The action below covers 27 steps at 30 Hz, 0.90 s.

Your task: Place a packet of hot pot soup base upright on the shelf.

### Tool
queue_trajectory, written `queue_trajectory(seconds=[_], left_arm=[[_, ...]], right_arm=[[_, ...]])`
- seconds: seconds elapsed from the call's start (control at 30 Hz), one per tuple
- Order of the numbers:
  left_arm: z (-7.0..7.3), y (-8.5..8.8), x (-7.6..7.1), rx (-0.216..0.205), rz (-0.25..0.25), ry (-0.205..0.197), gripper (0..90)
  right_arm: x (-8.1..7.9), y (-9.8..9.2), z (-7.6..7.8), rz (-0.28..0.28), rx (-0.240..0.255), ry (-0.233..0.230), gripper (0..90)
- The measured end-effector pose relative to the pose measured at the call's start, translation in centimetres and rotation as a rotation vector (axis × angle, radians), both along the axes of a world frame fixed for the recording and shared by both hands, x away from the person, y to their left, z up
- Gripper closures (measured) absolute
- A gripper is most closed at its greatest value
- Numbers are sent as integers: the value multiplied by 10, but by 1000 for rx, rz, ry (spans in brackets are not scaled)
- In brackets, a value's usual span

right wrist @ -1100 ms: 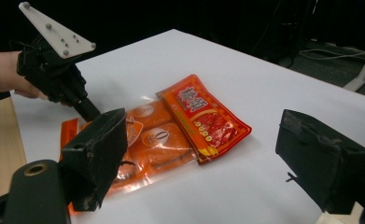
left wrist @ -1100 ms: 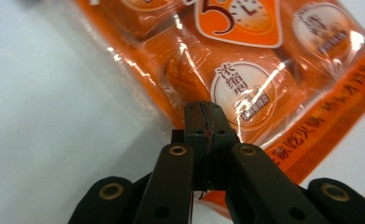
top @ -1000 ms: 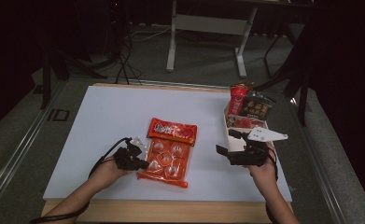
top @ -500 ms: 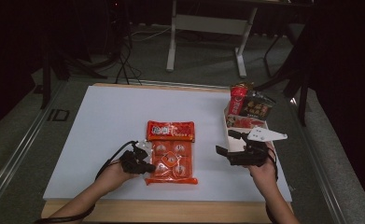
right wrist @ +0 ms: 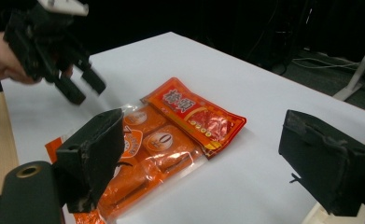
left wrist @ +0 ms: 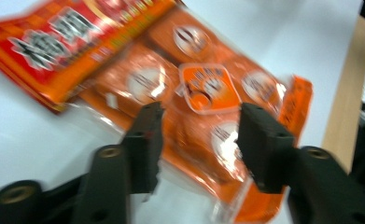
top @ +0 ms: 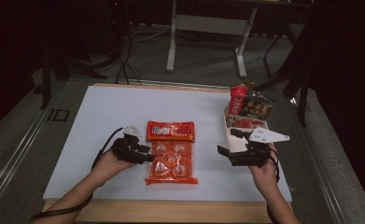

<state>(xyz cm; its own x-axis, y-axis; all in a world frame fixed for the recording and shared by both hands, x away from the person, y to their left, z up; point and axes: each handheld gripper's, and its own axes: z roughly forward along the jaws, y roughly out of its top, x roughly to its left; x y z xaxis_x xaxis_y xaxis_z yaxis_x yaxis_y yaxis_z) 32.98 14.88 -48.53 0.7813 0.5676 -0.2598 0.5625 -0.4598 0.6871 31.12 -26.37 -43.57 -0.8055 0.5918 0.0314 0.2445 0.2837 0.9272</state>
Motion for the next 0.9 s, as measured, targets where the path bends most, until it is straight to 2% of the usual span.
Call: queue_trajectory(seconds=[0.13,0.4,0.5,0.57,0.7,0.73,0.77,0.9], left_arm=[[7,5,8,-17,39,-26,434],[5,14,30,-53,125,-21,348],[2,15,39,-40,148,-23,330],[-1,16,46,-37,162,-22,327],[-6,15,55,-18,178,-42,328],[-9,15,61,-1,181,-54,328],[-10,15,63,0,185,-55,336],[-17,16,72,0,201,-58,339]], right_arm=[[-2,1,1,1,1,-11,134],[-7,5,4,29,2,-6,109],[-7,6,4,25,0,-8,104],[-7,7,4,-1,-13,-21,104],[-7,7,3,-14,-17,-25,101],[-7,7,3,-5,-17,-18,101],[-7,8,2,-21,-26,-20,101],[-8,9,2,-18,-39,-19,102]])
